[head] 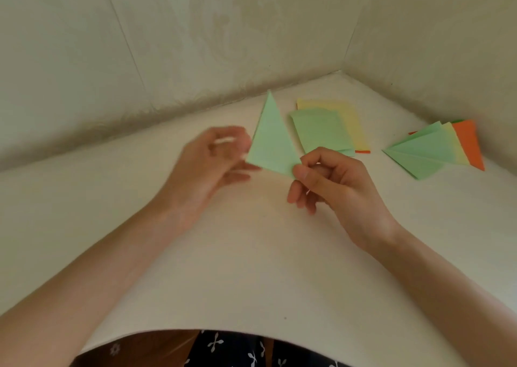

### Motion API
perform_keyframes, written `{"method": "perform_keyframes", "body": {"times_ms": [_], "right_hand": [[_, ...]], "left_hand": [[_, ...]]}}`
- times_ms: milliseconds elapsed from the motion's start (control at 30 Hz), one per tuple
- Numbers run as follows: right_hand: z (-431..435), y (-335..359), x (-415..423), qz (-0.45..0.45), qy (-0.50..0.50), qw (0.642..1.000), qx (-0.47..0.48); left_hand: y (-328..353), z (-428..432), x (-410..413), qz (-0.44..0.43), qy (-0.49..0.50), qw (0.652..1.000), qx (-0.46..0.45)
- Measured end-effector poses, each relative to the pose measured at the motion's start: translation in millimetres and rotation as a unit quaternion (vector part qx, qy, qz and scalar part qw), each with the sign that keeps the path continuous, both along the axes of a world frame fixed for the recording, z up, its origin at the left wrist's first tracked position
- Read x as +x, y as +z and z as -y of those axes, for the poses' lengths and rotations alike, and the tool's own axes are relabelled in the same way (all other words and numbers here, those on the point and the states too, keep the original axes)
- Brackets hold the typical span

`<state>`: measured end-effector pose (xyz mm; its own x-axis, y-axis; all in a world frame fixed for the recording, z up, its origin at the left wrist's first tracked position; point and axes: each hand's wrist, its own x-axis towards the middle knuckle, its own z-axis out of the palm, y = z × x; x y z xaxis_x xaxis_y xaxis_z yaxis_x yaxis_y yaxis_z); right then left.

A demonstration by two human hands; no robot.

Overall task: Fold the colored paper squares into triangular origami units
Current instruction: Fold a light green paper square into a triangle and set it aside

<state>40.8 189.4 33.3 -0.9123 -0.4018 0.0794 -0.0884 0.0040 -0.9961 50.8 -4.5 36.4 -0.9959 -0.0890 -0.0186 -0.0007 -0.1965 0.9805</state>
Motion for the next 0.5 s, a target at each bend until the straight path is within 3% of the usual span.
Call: {"method": "perform_keyframes", "body": {"times_ms": [100, 300, 500], "right_hand": [[7.1, -4.0, 2.1, 0.001, 0.004, 1.0, 0.015], [6.2, -1.2, 5.0, 0.008, 0.054, 0.996, 0.069], [1.0, 3.8, -0.2, 0.054, 0.001, 0.999, 0.006]], "left_hand": [[-5.1, -17.8, 10.4, -0.013, -0.055, 0.994, -0.092], [-9.3, -16.9, 11.4, -0.017, -0.024, 0.998, -0.053], [-10.1, -14.5, 13.2, -0.034, -0.176, 0.974, -0.14]]}}
